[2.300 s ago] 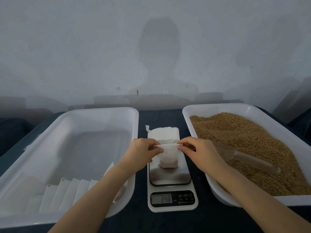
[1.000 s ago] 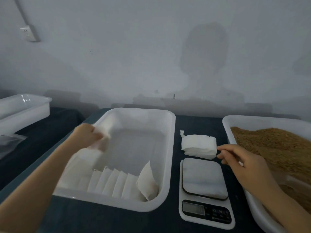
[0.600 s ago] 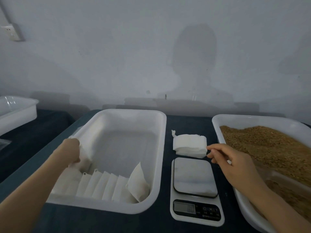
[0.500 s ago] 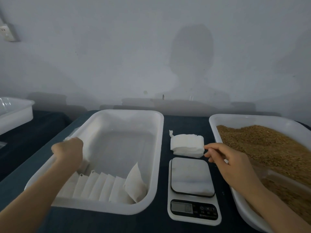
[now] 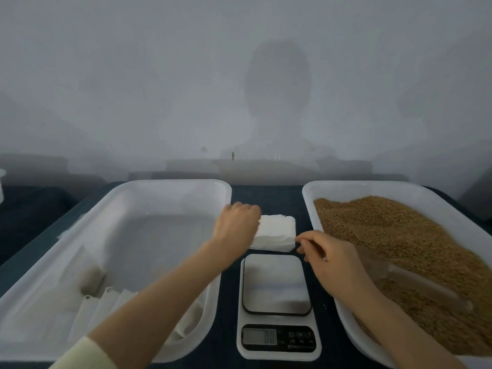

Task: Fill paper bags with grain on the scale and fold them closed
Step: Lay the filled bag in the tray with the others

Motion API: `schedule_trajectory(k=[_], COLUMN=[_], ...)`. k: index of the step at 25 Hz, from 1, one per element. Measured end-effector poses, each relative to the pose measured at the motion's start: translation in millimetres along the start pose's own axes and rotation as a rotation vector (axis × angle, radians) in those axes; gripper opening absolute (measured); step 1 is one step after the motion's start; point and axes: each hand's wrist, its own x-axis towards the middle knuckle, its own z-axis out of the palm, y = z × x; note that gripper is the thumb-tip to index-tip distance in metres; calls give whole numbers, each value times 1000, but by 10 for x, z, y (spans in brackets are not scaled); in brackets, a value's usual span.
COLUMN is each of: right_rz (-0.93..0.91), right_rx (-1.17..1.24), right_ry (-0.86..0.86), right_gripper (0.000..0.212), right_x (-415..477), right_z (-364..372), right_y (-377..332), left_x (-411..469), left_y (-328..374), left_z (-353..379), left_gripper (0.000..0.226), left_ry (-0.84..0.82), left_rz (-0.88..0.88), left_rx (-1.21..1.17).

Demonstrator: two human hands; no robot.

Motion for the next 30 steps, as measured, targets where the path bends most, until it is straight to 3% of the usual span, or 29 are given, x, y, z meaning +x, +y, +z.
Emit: schedule_trajectory(k=[4,6,11,15,18,22,24,27,28,30], right_rz=[0,1,-11,-3,10,27,48,155,231,406], right_rx=[5,13,35,43,59,57,52,174,299,588], right_ry=[-45,-50,-72,-78,-71,-60,-53,-71,-121,-237], right_gripper=[13,14,16,17,16,15,15,18,20,23], right_x=[-4,4,29,23,7,12,18,22,40,84], right_z=[12,14,48,39,16,17,7,17,30,48], right_y=[8,26,15,7,9,-9,-13,-53,-90,-180], left_x=[363,431,466,473,481,434,348,34,-100,-344], left_y=[286,290,268,256,193,-25,-139,-118,-70,55], left_z=[318,428,434,411,366,87,-82,-282,-304,-269], left_gripper=[21,19,15,13,10,15,13,10,9,11], left_ry=[-376,-463,-364,-306,-216,122,191,73,7,-99], left_rz=[18,-14,30,-53,-260,-550,-703,-841,-847,-834], left_rx=[64,68,62,-57,-373,-823,-1187,-1975,-2089,-2091])
